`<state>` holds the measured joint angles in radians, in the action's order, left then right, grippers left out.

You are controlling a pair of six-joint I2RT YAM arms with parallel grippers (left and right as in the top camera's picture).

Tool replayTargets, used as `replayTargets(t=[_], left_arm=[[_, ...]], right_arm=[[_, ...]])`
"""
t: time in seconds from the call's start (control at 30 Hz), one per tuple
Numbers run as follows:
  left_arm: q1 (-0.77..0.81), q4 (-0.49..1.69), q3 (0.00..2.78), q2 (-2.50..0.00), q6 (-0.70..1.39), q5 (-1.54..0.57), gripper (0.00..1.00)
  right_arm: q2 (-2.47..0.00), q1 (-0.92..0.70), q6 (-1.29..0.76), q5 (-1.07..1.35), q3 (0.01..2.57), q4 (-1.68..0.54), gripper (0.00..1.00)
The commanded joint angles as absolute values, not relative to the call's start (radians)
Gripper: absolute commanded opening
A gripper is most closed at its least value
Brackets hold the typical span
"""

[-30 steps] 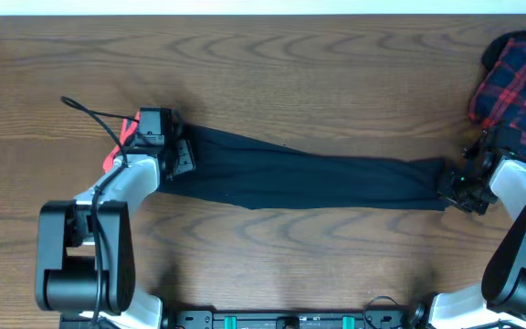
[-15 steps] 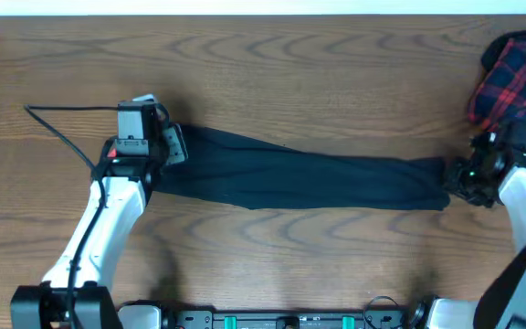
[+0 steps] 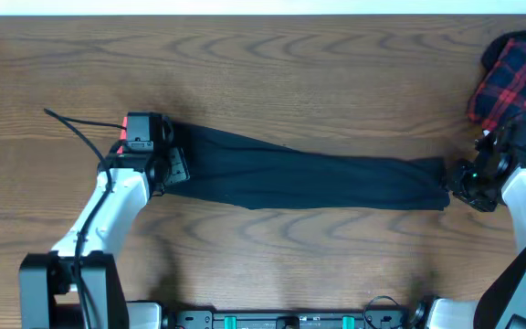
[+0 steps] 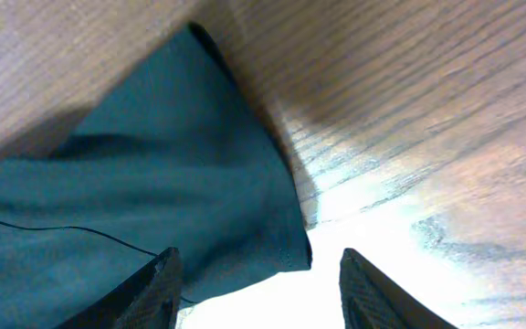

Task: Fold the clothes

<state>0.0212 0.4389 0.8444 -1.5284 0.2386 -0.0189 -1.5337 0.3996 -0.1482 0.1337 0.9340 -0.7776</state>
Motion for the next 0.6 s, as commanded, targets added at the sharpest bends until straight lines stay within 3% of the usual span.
replayTargets(t=[0.0, 0.2, 0.57], left_arm=[[0.016, 0.444, 0.837, -1.538, 0.249, -0.009, 0.65], [0.019, 0.426, 0.837, -1.538, 0.248, -0.133, 0.66], [0.023, 0.421, 0.837, -1.538, 0.248, -0.134, 0.66]], right_arm=[[-1.543, 0.408, -0.148, 0.12, 0.932, -0.778, 0.54], [-1.543, 0.408, -0.15, 0.121, 0.924, -0.777, 0.56], [-1.545, 0.41, -0.197, 0.167, 0.746, -0.63, 0.61]])
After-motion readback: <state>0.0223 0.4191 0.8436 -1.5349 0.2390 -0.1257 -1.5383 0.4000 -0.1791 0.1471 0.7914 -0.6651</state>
